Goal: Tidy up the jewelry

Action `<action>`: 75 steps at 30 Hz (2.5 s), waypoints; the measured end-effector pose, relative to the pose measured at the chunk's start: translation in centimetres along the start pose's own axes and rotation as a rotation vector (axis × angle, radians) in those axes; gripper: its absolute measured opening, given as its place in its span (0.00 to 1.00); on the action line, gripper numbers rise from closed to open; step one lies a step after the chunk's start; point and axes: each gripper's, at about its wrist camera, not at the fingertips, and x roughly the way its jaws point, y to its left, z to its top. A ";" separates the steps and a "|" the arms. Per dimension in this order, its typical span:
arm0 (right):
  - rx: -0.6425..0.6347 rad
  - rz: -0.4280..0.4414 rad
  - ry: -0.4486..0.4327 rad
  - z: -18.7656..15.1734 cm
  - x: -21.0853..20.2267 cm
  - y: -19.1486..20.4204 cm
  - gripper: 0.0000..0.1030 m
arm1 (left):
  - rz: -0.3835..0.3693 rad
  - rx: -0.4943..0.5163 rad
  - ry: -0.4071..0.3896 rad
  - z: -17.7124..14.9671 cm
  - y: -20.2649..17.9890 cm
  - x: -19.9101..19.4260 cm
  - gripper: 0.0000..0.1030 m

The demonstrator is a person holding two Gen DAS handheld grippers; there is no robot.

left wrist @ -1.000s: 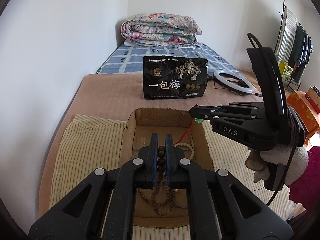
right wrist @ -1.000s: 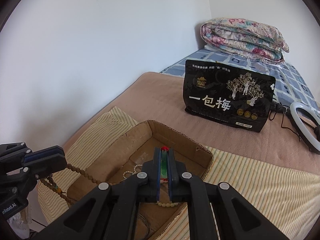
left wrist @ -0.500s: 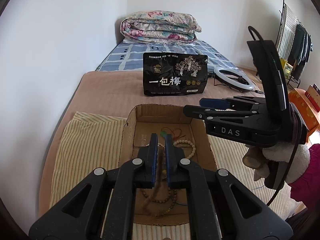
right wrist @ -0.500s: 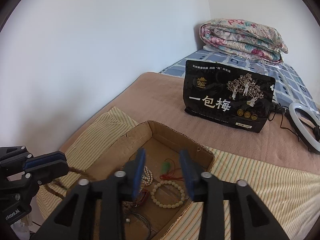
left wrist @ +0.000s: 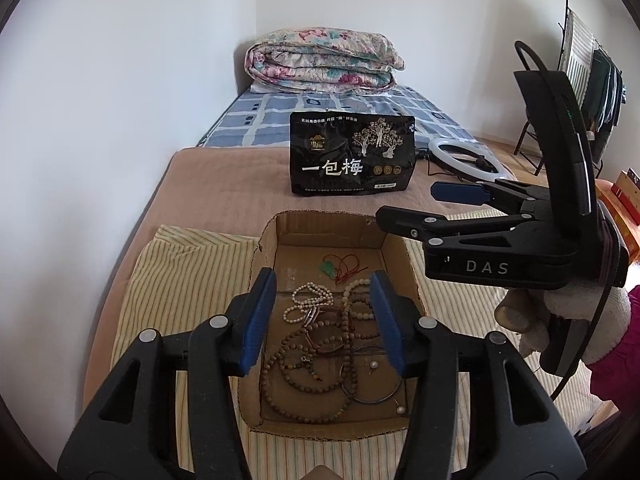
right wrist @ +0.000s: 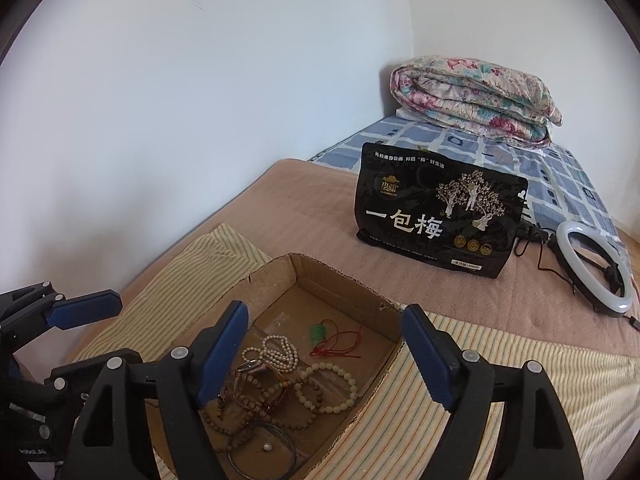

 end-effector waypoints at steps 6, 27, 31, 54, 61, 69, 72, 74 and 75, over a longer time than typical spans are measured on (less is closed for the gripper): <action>0.004 -0.008 -0.020 -0.2 -2.3 -0.1 0.80 | -0.003 0.007 -0.025 0.2 -0.8 -1.9 0.49; 0.036 -0.092 -0.084 -4.3 -14.5 -2.8 0.84 | -0.035 0.069 -0.124 0.4 -6.5 -8.4 0.49; 0.048 -0.129 -0.091 -5.6 -16.7 -3.9 0.84 | -0.053 0.086 -0.136 0.3 -8.2 -9.1 0.49; 0.166 -0.329 -0.110 -12.7 -23.6 -7.8 1.00 | -0.126 0.108 -0.154 -1.6 -15.5 -8.5 0.77; 0.173 -0.373 -0.088 -14.1 -22.6 -8.4 1.00 | -0.079 0.136 -0.165 -2.9 -16.6 -8.5 0.80; 0.160 -0.413 -0.063 -14.9 -21.7 -8.7 1.00 | -0.027 0.131 -0.134 -4.5 -17.3 -7.9 0.97; 0.167 -0.415 -0.055 -15.1 -21.4 -9.1 1.00 | -0.013 0.134 -0.118 -4.7 -17.5 -7.4 0.97; 0.171 -0.419 -0.050 -15.2 -21.1 -9.1 1.00 | 0.000 0.127 -0.101 -4.8 -17.5 -7.1 0.97; 0.174 -0.423 -0.046 -15.3 -21.0 -9.1 1.00 | 0.000 0.125 -0.096 -4.8 -17.4 -6.9 0.97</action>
